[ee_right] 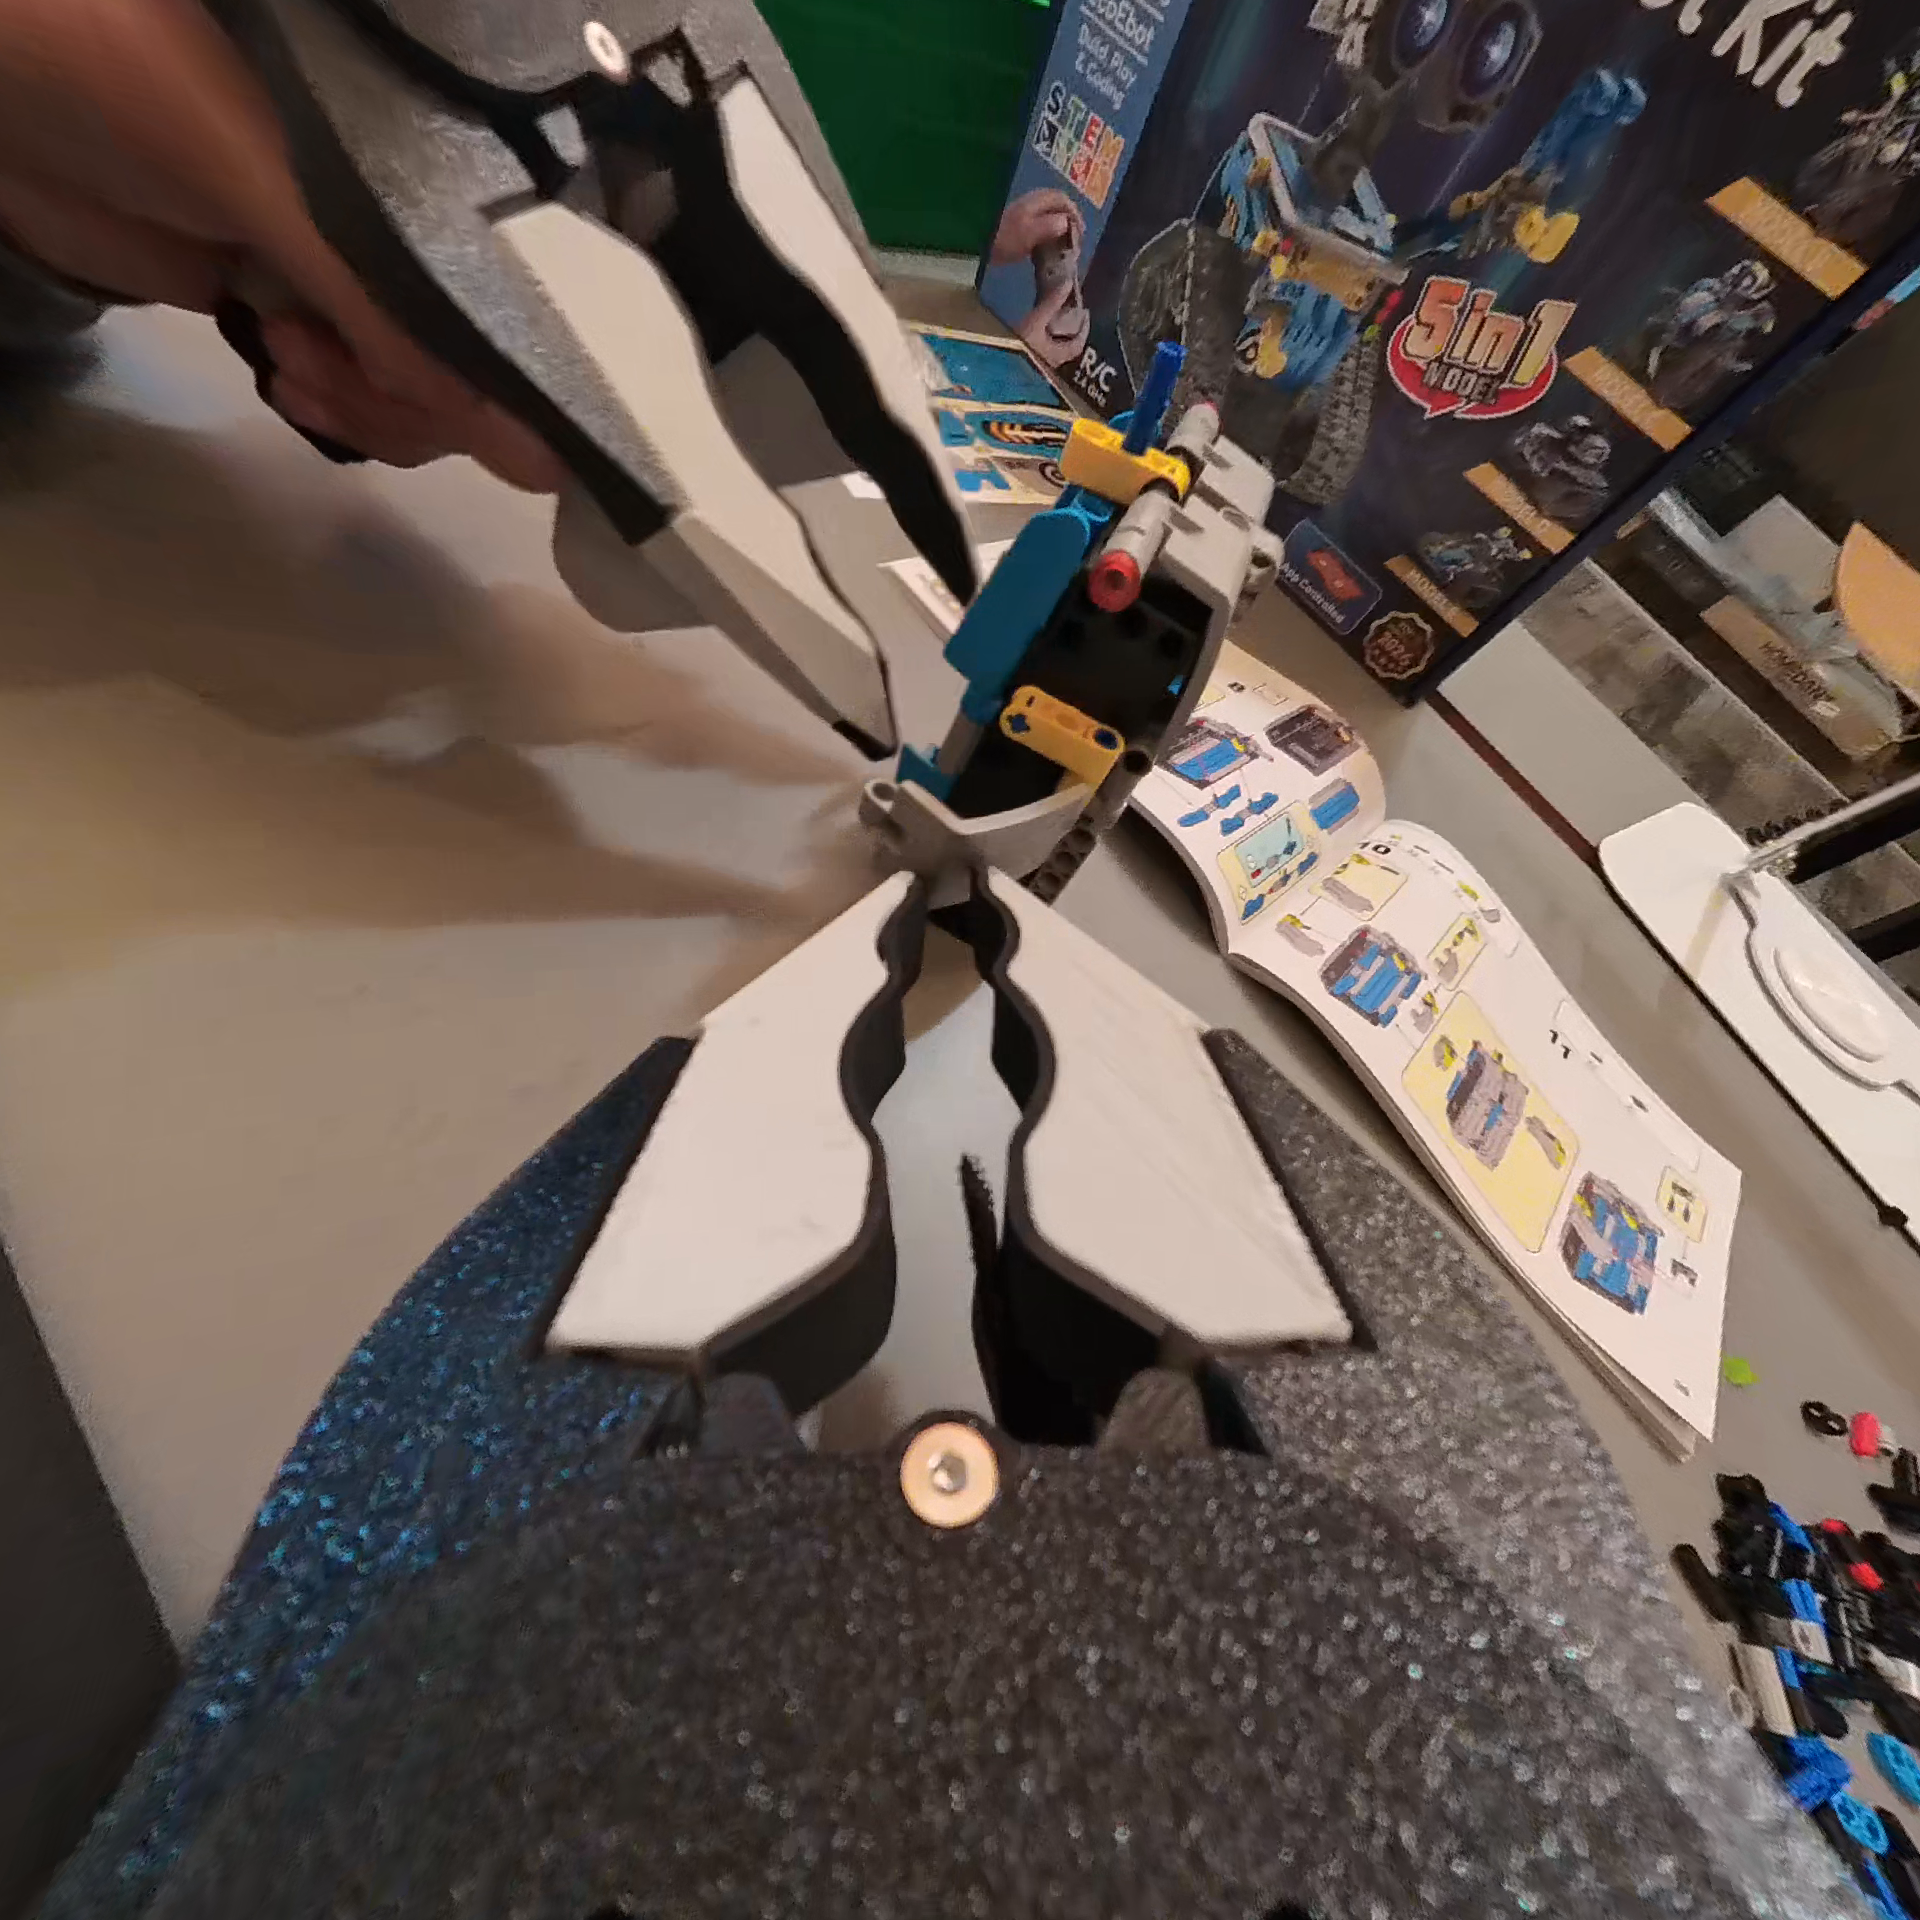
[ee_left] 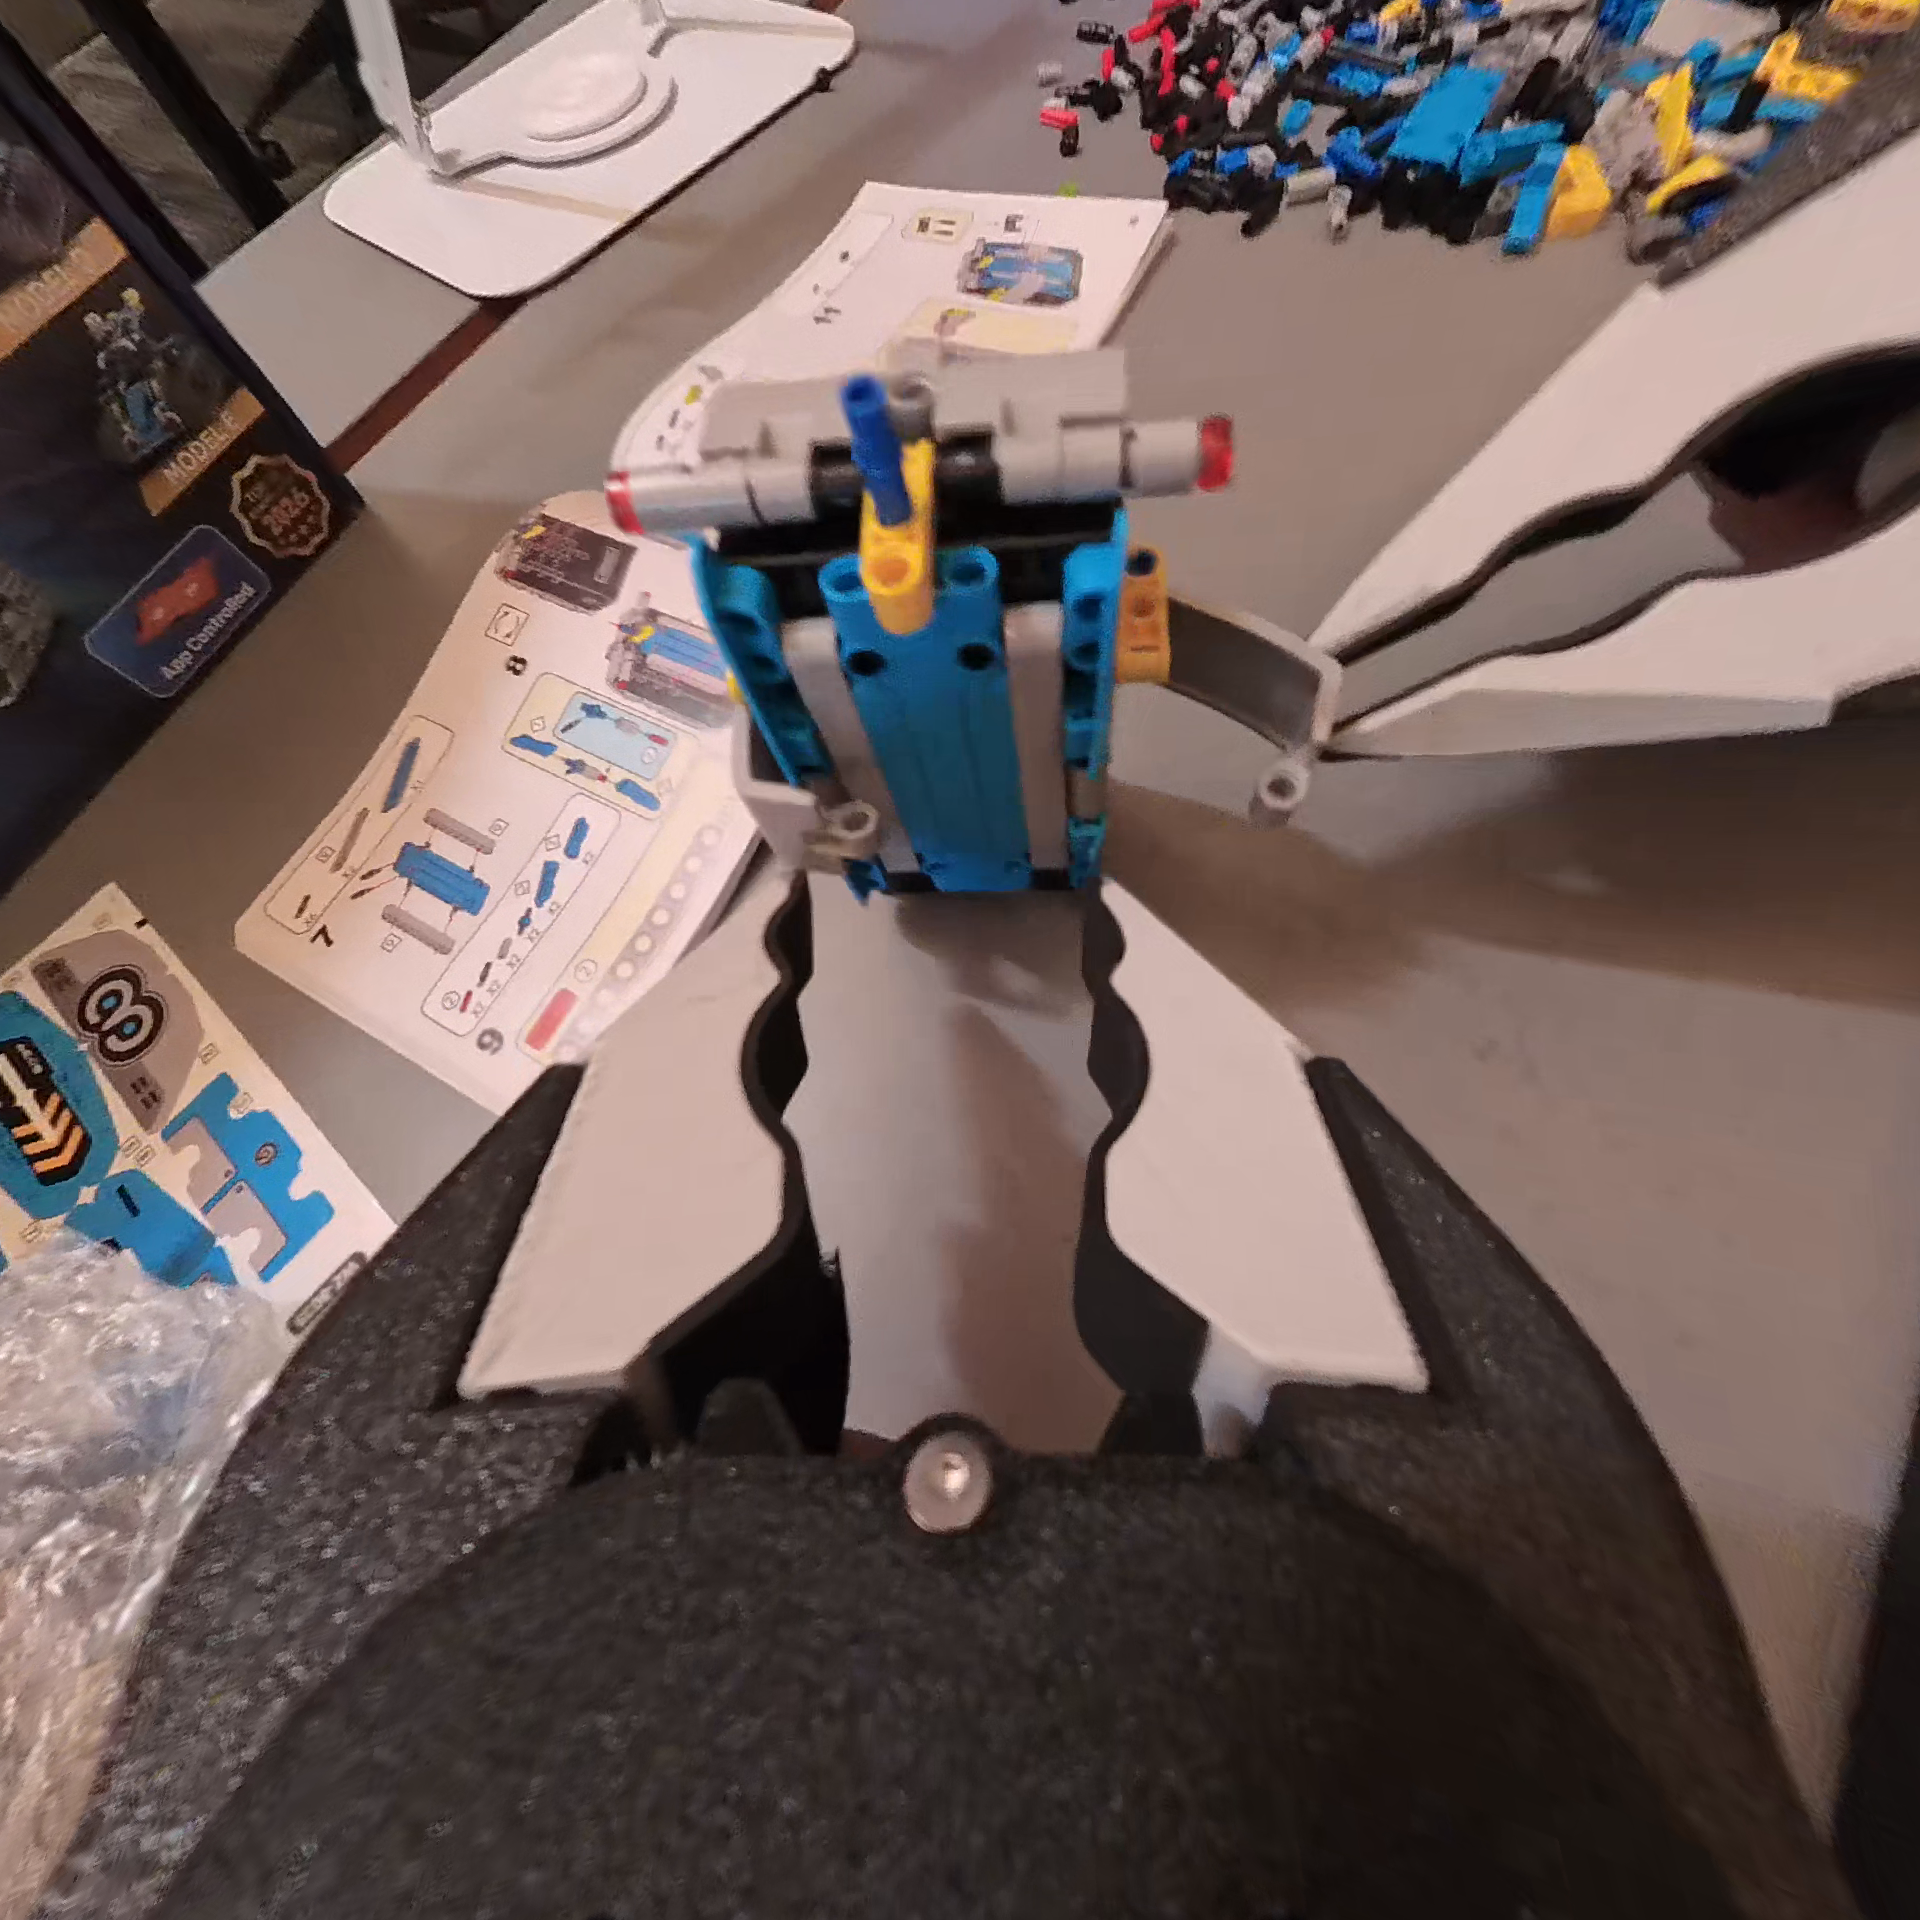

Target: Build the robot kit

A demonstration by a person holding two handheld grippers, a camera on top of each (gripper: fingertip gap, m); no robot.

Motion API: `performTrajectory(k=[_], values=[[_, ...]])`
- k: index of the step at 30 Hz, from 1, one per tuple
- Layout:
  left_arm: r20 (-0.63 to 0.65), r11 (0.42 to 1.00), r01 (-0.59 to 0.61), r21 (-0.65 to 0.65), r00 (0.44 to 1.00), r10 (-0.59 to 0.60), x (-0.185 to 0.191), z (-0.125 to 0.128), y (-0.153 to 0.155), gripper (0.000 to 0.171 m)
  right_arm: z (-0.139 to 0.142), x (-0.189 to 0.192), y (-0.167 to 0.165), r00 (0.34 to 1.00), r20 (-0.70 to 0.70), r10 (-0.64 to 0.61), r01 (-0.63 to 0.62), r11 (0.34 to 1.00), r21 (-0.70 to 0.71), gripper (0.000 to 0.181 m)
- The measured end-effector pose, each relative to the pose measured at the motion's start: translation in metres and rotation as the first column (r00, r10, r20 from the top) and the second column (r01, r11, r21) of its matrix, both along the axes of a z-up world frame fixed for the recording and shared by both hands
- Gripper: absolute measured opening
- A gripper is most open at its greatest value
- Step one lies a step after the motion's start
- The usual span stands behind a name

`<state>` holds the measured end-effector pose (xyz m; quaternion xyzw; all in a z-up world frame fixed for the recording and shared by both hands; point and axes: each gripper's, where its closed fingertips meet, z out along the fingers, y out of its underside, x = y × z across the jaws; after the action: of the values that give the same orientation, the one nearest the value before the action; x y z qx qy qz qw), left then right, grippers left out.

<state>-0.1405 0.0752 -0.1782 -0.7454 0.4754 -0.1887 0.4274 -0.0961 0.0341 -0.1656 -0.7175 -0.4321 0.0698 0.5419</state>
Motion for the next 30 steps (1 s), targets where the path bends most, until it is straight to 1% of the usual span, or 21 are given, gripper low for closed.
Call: performTrajectory(k=[3,4,5,6,7,9,10,13,14,15,17,19,24,27,30], values=[[0.016,1.000,0.006,-0.012,1.000,-0.006,-0.006,0.002,-0.004,0.059,0.002,0.002,0.000,0.999,-0.041,-0.005,0.004,1.000,-0.023,0.011],[0.016,1.000,0.011,-0.015,1.000,-0.010,-0.010,0.003,-0.002,0.064,0.003,0.003,0.000,0.998,-0.067,-0.003,0.000,0.999,-0.044,0.017],[0.023,1.000,0.023,-0.011,0.999,-0.023,-0.013,0.005,0.002,0.074,0.004,0.002,-0.001,0.996,-0.093,0.003,-0.010,0.998,-0.069,0.025],[0.036,0.998,0.066,-0.017,0.997,-0.066,-0.013,0.007,0.003,0.088,0.003,0.002,-0.001,0.993,-0.114,0.013,-0.025,0.995,-0.097,0.035],[0.049,0.992,0.123,-0.026,0.991,-0.122,-0.011,0.008,0.003,0.098,0.001,0.000,-0.001,0.991,-0.128,0.031,-0.047,0.991,-0.126,0.043],[0.088,0.967,0.251,-0.039,0.965,-0.247,-0.004,0.011,0.001,0.116,-0.005,0.002,0.005,0.990,-0.134,0.038,-0.061,0.983,-0.170,0.049],[0.110,0.952,0.301,-0.047,0.949,-0.295,0.000,0.011,0.000,0.118,-0.006,0.003,0.008,0.990,-0.135,0.040,-0.065,0.981,-0.182,0.050],[0.164,0.914,0.393,-0.104,0.913,-0.374,0.015,0.009,-0.005,0.117,-0.005,0.003,0.016,0.991,-0.129,0.029,-0.052,0.983,-0.178,0.051],[0.160,0.906,0.410,-0.106,0.906,-0.391,0.018,0.007,-0.008,0.111,-0.005,0.003,0.017,0.992,-0.120,0.026,-0.046,0.985,-0.169,0.052],[0.145,0.907,0.411,-0.094,0.907,-0.396,0.020,0.004,-0.009,0.108,-0.005,0.004,0.018,0.994,-0.109,0.018,-0.035,0.987,-0.156,0.053],[0.116,0.913,0.403,-0.063,0.912,-0.395,0.019,0.001,-0.012,0.108,-0.005,0.004,0.019,0.996,-0.092,0.004,-0.017,0.990,-0.138,0.052],[0.099,0.922,0.381,-0.064,0.922,-0.374,0.016,0.001,-0.015,0.109,-0.004,0.007,0.022,0.997,-0.077,-0.018,0.009,0.993,-0.120,0.050],[0.094,0.926,0.371,-0.062,0.926,-0.365,0.014,0.000,-0.029,0.107,-0.005,0.003,0.023,0.997,-0.077,-0.031,0.021,0.992,-0.127,0.040],[0.073,0.936,0.349,-0.053,0.936,-0.345,0.014,-0.001,-0.033,0.111,-0.004,0.003,0.027,0.995,-0.070,-0.072,0.063,0.990,-0.123,0.039],[0.074,0.938,0.343,-0.059,0.938,-0.338,0.015,0.000,-0.040,0.111,-0.004,0.005,0.034,0.986,-0.091,-0.142,0.127,0.980,-0.152,0.038]])
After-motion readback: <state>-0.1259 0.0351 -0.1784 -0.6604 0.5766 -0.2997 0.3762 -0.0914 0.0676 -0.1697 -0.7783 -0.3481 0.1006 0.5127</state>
